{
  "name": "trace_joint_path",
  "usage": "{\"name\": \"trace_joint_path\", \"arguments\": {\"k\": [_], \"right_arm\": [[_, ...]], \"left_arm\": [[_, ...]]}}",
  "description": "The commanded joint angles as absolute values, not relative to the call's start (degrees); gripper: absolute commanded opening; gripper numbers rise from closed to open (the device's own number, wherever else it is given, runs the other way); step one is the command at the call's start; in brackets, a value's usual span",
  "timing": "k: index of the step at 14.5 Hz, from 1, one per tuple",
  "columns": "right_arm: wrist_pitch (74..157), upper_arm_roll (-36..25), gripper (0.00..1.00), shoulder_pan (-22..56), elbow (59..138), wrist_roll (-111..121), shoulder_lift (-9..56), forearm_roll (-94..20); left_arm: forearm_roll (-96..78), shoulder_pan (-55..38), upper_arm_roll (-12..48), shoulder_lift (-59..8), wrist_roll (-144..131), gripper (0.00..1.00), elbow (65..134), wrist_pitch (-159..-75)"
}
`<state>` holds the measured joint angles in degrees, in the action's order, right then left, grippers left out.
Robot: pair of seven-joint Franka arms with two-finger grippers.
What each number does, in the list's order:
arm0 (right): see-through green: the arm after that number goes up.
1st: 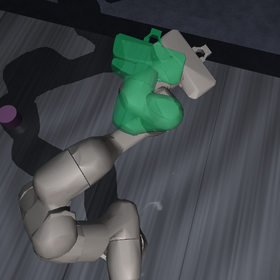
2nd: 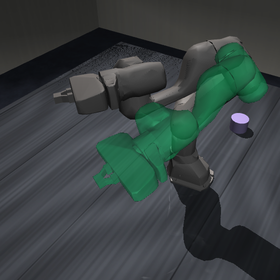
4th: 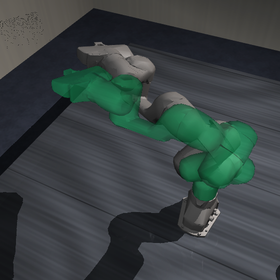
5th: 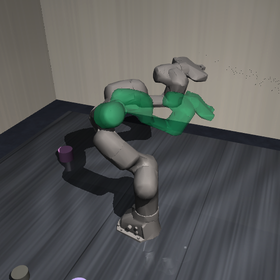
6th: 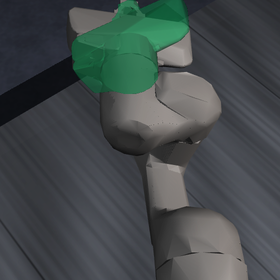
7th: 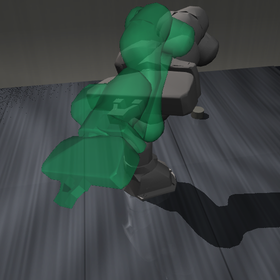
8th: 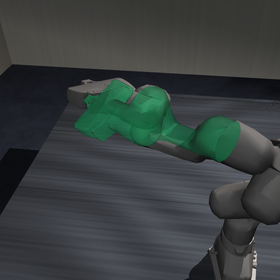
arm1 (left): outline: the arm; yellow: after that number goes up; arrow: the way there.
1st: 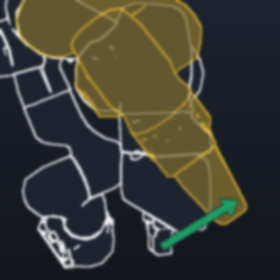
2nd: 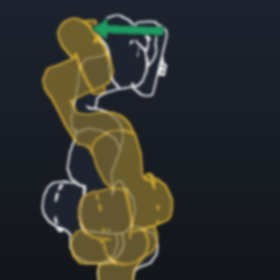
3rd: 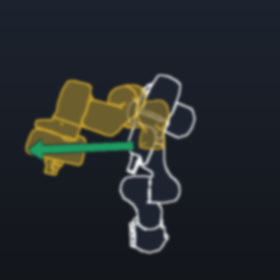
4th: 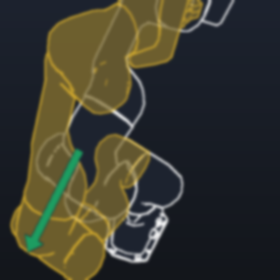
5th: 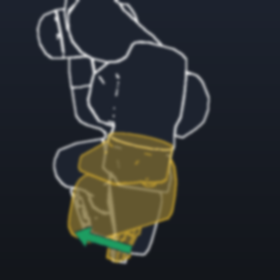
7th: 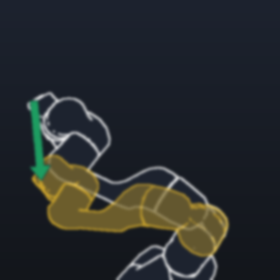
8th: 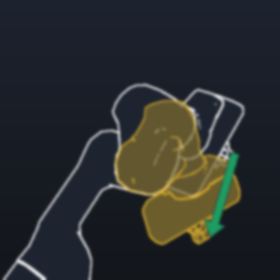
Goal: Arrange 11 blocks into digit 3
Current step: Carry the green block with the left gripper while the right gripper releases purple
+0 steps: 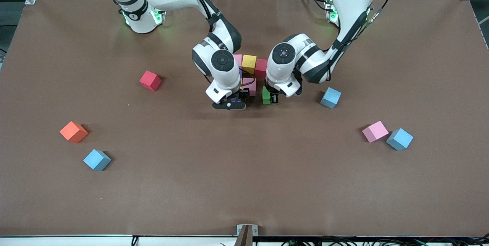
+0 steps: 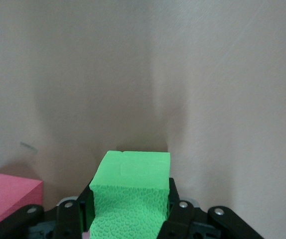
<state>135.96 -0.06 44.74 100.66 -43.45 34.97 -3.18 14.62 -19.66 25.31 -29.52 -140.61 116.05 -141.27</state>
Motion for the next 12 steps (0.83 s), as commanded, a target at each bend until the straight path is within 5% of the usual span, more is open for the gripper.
{"name": "trace_joint_path", "arguments": {"k": [1,8,12], "right_arm": [[135.35,0.0,1.0,44.47,98.7,-44.12,35.16,-2.99],[132.03,-0.26,1.0,40.53,101.59,-44.03,28.14,-2.99],[132.97,-0.44,1.0,32.55,114.75,-44.3,16.9,-2.99]], "left_arm": [[14.15,-19.86,26.63,-28.74,-141.5,0.31,116.89,-142.03],[14.15,-20.04,26.98,-29.09,-142.2,0.31,117.77,-142.03],[14.24,-20.13,26.89,-29.88,-142.91,0.32,117.51,-142.12]]}}
